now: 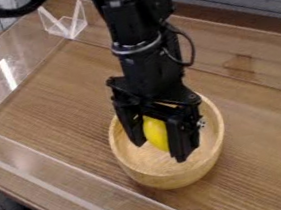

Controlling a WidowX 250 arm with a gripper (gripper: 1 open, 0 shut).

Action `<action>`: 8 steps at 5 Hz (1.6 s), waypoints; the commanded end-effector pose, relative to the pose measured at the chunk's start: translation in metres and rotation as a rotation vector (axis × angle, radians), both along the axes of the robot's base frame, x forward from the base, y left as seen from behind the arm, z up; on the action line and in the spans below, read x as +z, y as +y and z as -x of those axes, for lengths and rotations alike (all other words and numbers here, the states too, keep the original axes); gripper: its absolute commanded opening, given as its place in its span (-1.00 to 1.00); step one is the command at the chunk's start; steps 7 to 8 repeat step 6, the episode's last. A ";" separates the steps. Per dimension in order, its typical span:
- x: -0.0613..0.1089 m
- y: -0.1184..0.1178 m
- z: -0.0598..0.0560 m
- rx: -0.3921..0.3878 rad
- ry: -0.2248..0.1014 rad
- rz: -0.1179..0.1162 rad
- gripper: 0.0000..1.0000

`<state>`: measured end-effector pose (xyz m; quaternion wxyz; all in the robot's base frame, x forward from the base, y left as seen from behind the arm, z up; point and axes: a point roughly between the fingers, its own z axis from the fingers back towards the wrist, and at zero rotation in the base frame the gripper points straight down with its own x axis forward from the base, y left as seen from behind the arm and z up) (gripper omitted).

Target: Put the lemon in the brown bowl

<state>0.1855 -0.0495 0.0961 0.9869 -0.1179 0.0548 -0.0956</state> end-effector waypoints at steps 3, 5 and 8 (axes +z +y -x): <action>0.002 -0.003 -0.002 -0.028 -0.026 0.006 -1.00; -0.002 -0.003 -0.002 -0.032 -0.030 0.006 -1.00; 0.000 -0.003 -0.002 -0.034 -0.030 0.007 -1.00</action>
